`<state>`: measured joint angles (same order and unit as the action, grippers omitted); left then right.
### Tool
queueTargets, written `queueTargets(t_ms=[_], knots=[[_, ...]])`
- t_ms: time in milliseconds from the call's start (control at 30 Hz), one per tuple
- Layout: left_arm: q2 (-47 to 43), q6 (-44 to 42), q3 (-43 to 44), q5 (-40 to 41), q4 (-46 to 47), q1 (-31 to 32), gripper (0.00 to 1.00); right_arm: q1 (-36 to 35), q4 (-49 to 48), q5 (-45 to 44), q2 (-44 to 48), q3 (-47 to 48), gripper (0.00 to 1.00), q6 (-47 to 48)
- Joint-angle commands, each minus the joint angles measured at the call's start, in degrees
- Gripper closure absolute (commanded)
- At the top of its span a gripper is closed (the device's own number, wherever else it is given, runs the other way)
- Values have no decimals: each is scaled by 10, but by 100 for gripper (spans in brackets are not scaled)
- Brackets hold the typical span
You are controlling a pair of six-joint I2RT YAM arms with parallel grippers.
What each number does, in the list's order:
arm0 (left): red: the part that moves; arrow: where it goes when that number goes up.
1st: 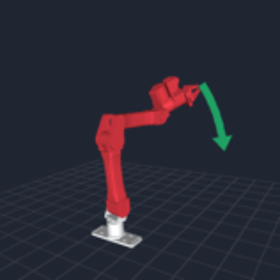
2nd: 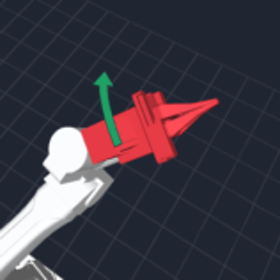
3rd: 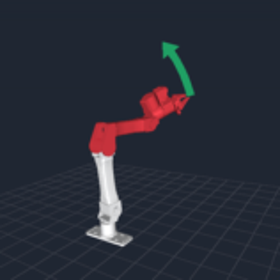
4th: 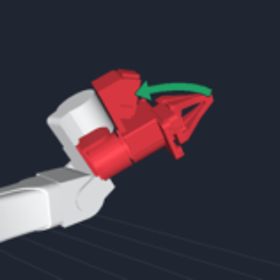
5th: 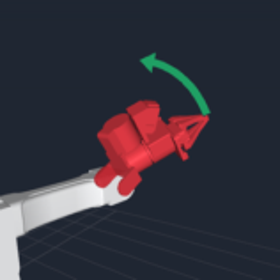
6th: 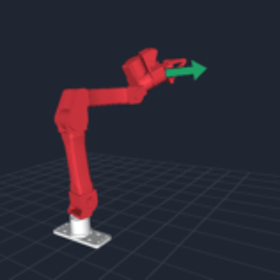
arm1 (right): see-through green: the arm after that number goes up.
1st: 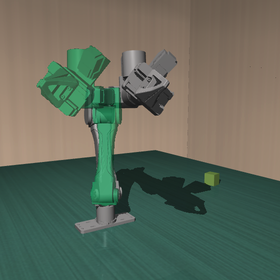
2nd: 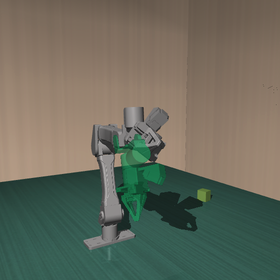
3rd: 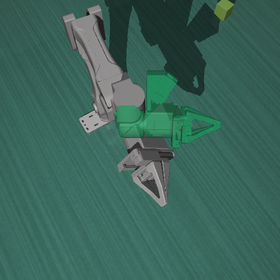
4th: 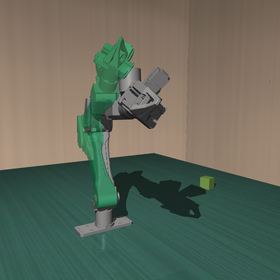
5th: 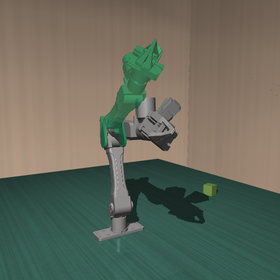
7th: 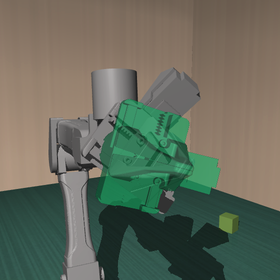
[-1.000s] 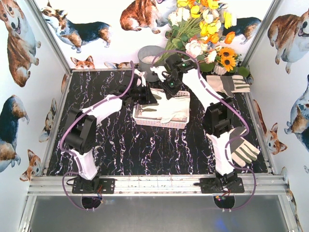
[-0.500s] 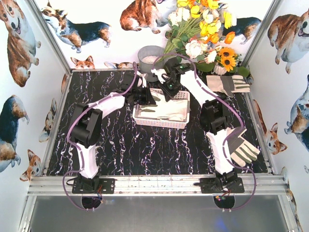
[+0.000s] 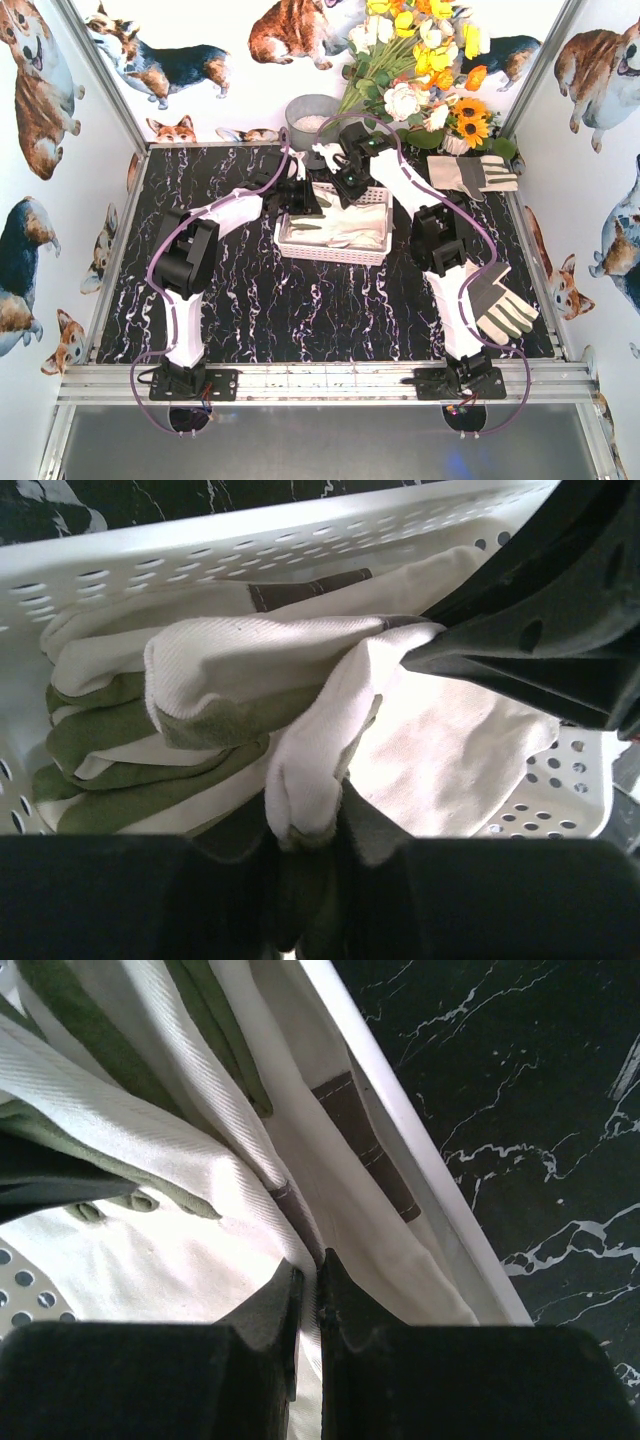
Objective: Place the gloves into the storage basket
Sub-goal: Place the glove in the bin.
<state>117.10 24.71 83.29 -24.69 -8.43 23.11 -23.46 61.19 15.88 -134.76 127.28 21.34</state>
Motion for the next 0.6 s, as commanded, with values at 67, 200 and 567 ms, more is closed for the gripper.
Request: queueTargets(t_ms=[67,200,567], knots=[[-17,-27,6,39,5,-10,77,8,-68,-45,-17,5,100,-35],[-53,-36,-11,59,4,-9,63,9,-84,-56,-18,-3,100,-61],[-137,-50,-63,104,3,-9,49,14,-113,-55,-7,-20,100,-119]])
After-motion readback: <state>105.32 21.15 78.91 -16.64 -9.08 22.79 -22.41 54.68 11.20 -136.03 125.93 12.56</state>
